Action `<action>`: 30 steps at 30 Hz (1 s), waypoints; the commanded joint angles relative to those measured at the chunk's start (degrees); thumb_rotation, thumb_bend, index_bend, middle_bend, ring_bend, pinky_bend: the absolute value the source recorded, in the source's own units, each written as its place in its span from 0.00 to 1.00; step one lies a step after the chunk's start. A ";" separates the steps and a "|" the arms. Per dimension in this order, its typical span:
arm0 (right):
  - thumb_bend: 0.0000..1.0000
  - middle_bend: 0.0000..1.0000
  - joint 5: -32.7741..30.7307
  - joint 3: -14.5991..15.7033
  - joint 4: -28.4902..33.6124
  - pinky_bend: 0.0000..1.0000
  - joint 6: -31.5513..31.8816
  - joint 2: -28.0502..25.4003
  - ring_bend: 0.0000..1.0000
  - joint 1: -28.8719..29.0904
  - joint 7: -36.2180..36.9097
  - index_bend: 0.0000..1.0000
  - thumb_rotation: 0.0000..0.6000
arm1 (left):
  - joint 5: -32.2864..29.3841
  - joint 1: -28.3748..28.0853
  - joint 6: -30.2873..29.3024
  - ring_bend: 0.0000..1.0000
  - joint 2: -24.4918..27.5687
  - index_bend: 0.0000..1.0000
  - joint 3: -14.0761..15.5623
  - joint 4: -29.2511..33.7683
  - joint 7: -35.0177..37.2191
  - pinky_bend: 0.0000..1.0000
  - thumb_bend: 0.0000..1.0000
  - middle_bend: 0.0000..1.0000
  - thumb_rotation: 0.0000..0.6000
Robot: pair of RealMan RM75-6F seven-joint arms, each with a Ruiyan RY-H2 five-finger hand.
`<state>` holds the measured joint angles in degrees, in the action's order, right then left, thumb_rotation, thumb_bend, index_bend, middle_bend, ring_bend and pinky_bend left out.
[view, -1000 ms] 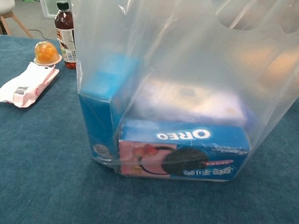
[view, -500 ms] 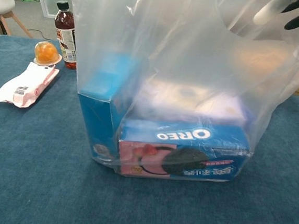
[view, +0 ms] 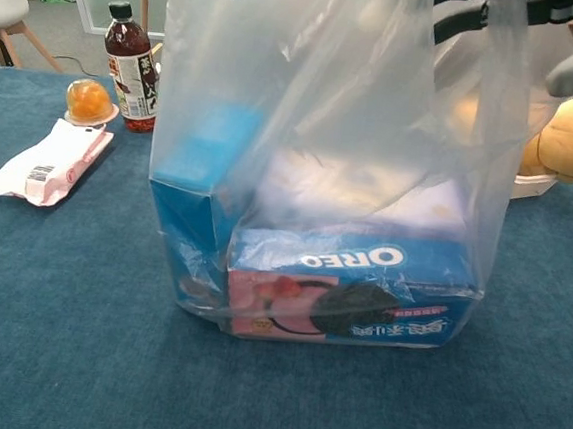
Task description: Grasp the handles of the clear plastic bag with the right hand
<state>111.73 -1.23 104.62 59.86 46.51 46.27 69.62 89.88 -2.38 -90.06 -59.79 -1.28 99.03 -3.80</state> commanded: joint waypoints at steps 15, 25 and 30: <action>0.00 0.14 -2.97 -0.62 0.16 0.12 1.51 4.87 0.03 4.32 0.09 0.00 1.00 | -0.44 0.09 0.16 0.13 0.26 0.05 -0.19 -0.12 0.14 0.09 0.22 0.12 1.00; 0.00 0.14 -4.06 -0.55 -0.45 0.12 6.05 6.82 0.03 5.33 8.78 0.00 1.00 | -0.86 0.06 0.52 0.13 0.12 0.05 -0.27 -0.50 0.26 0.09 0.22 0.12 1.00; 0.00 0.15 -5.19 -0.59 -1.71 0.12 8.25 9.02 0.03 5.86 15.67 0.00 1.00 | -0.96 -0.07 0.76 0.13 0.13 0.05 -0.34 -0.46 0.18 0.09 0.22 0.12 1.00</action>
<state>107.10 -1.84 103.74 66.82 54.33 51.71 82.52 88.92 -2.44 -89.30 -59.66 -1.61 98.56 -3.61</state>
